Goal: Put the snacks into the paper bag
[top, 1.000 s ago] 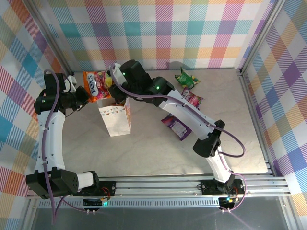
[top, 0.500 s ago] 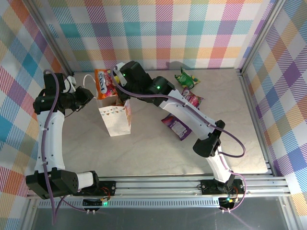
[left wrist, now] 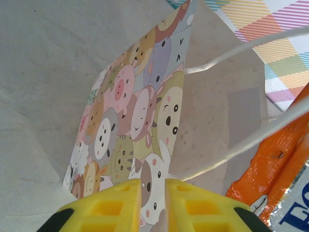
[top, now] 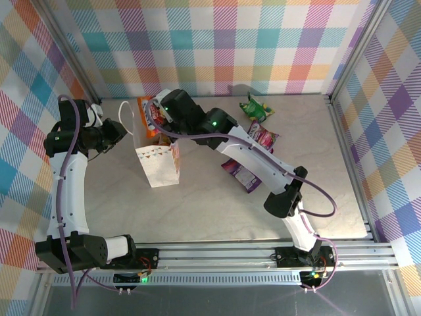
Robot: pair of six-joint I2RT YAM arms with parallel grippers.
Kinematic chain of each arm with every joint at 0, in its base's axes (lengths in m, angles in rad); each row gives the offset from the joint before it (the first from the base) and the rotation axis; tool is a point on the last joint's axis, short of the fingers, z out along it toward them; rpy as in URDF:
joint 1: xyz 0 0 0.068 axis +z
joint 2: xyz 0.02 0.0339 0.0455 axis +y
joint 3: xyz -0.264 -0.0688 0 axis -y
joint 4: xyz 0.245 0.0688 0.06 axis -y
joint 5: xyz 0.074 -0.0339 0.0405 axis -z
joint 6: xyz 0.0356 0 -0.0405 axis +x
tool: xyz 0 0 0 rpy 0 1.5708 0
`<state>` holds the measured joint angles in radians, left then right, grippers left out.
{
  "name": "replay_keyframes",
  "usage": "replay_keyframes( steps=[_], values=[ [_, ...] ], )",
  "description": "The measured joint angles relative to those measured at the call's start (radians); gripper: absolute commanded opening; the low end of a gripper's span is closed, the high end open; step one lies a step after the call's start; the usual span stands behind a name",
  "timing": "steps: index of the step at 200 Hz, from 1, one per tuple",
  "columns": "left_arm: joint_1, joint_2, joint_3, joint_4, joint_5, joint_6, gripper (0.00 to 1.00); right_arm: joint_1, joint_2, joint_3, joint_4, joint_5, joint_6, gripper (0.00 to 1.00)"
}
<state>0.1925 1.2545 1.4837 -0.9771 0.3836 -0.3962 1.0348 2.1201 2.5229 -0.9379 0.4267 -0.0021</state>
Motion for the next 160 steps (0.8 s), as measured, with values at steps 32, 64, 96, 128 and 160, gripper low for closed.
replay_keyframes(
  steps=[32, 64, 96, 128, 160],
  values=[
    [0.0, 0.0, 0.0, 0.0, -0.002, 0.001, 0.25, 0.024, 0.0, 0.0, 0.0, 0.054, -0.04, 0.0],
    [0.0, 0.0, 0.0, 0.003, 0.004, 0.006, 0.33, 0.034, 0.0, 0.0, 0.0, 0.102, -0.065, 0.0],
    [0.0, 0.003, 0.006, 0.004, 0.024, 0.009, 0.39, 0.046, 0.0, 0.0, 0.001, 0.152, -0.113, 0.0],
    [0.0, 0.016, 0.019, 0.013, 0.036, 0.013, 0.45, 0.055, 0.031, 0.04, 0.0, 0.211, -0.166, 0.0],
    [0.0, 0.032, 0.019, 0.039, 0.046, 0.015, 0.45, 0.069, 0.072, 0.062, 0.0, 0.262, -0.206, 0.0]
  ],
)
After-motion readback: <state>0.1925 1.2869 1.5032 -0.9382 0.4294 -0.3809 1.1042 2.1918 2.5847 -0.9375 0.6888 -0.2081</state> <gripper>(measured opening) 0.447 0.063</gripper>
